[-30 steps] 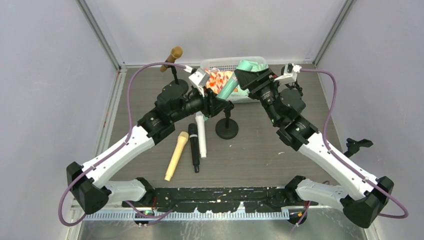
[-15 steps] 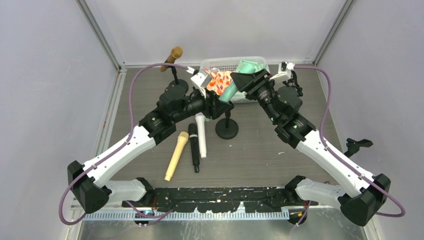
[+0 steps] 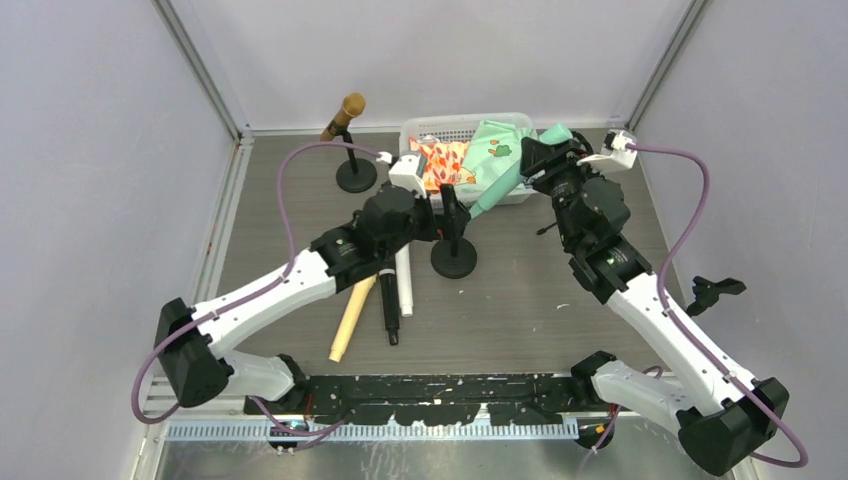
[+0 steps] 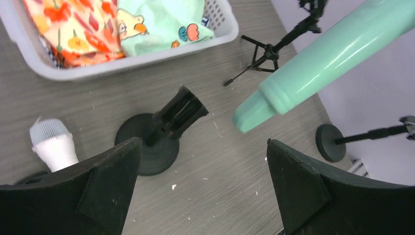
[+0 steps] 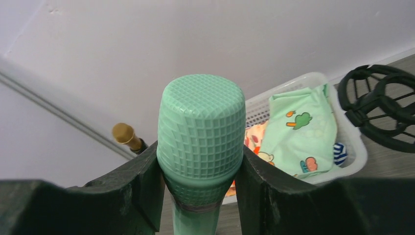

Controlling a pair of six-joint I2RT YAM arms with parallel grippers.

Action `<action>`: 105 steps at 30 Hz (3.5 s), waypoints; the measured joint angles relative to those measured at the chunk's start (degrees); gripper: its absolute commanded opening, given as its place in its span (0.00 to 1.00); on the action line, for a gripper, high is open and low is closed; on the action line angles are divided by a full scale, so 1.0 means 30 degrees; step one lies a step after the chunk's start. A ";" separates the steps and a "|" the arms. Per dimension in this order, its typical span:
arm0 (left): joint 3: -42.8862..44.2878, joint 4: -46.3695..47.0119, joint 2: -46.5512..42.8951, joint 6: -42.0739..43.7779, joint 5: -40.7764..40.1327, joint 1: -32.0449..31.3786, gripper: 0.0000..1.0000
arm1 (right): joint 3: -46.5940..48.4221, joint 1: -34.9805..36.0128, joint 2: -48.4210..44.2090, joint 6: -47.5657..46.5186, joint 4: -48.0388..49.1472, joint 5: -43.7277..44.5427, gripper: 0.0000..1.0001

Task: Attach the microphones to the stand

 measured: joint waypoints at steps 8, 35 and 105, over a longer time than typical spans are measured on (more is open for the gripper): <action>0.2222 -0.2645 0.2929 -0.3738 -0.6011 -0.1872 1.00 | -0.0641 -0.0306 -0.1297 -0.3002 -0.0087 0.1690 0.01; 0.5829 -0.5880 0.7657 -0.9690 -0.6295 -0.0714 0.51 | -0.1282 -0.0656 -0.3606 -0.6513 -0.1188 0.3235 0.01; -0.8626 2.7248 1.0083 0.7541 -0.2251 0.0000 0.22 | -0.5187 -0.0656 -0.3177 -0.4925 0.5020 -0.1297 0.01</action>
